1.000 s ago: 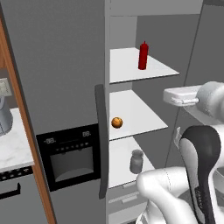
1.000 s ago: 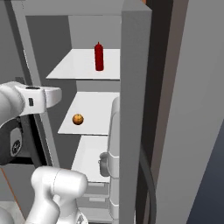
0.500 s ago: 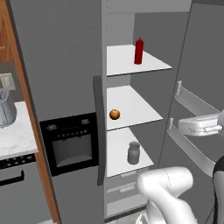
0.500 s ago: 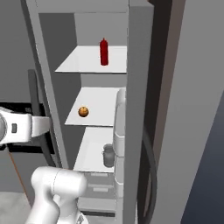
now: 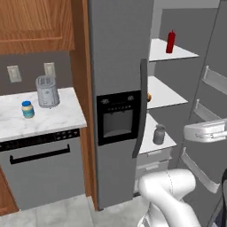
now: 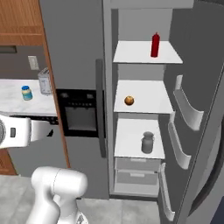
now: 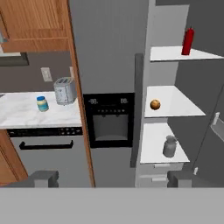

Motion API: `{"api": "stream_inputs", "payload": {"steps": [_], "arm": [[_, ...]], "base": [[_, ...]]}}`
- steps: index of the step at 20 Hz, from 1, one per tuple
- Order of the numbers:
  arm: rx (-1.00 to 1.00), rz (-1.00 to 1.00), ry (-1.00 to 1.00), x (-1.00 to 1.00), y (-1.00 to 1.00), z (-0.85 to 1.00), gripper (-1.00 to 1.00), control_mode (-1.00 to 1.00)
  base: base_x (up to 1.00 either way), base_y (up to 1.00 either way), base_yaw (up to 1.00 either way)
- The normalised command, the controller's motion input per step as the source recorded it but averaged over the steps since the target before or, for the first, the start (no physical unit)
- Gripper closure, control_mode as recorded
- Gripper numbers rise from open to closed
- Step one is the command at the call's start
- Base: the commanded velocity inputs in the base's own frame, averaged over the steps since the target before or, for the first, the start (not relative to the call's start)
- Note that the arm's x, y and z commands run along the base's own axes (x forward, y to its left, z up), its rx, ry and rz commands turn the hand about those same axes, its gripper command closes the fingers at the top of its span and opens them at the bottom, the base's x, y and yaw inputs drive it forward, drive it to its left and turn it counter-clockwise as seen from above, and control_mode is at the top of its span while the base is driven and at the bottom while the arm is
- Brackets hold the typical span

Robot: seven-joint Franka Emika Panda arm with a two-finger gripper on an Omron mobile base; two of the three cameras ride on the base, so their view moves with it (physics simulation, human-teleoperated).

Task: Place the mayonnaise and ketchup from the counter to the top shelf of the fridge. If the existing items in the fridge are on the top shelf, move them to other shelves.

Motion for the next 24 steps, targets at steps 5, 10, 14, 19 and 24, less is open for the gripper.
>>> {"api": "stream_inputs", "payload": {"steps": [5, 10, 14, 19, 24], "arm": [[0.0, 0.0, 0.0, 0.0, 0.0, 0.0, -1.0, 1.0], [0.0, 0.0, 0.0, 0.0, 0.0, 0.0, -1.0, 1.0], [0.0, 0.0, 0.0, 0.0, 0.0, 0.0, -1.0, 1.0], [0.0, 0.0, 0.0, 0.0, 0.0, 0.0, -1.0, 1.0], [0.0, 0.0, 0.0, 0.0, 0.0, 0.0, -1.0, 1.0]], "base": [[0.0, 1.0, 0.04], [0.17, 0.98, 0.04], [0.43, 0.45, 0.0], [0.6, 0.06, 0.0], [0.57, 0.13, 0.0]]}}
